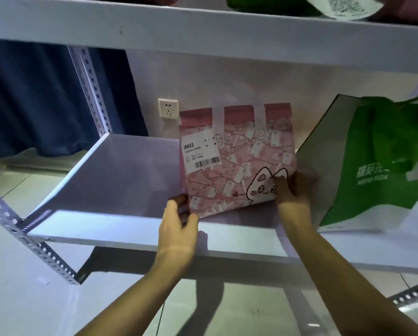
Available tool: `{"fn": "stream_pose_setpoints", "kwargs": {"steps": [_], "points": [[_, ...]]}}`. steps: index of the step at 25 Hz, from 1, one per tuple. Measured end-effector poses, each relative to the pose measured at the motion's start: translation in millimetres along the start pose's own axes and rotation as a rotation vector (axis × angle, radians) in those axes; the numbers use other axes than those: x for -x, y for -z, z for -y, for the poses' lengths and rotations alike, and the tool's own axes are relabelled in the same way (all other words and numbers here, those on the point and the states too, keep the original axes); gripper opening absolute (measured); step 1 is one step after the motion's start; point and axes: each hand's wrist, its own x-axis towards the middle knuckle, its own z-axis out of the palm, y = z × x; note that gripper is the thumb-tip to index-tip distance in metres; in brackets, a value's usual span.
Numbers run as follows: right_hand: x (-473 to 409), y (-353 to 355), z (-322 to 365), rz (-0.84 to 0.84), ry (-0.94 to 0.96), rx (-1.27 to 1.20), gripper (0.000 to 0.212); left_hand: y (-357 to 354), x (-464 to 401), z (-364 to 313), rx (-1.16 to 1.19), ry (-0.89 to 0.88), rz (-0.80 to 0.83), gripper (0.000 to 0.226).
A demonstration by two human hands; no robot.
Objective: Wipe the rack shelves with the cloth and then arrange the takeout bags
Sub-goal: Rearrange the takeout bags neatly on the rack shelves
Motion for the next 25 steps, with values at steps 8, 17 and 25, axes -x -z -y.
{"fn": "stream_pose_setpoints", "kwargs": {"steps": [8, 17, 25], "points": [[54.1, -54.7, -5.7, 0.276, 0.037, 0.013, 0.037, 65.6, -39.8, 14.3, -0.124, 0.092, -0.284, 0.008], [82.4, -97.7, -1.0, 0.405, 0.037, 0.033, 0.046, 113.4, -66.2, 25.8, 0.025, 0.153, -0.266, 0.033], [76.9, -39.5, 4.3, 0.291, 0.096, 0.193, 0.043, 29.5, 18.4, -6.0, -0.007, -0.043, -0.032, 0.035]]}}
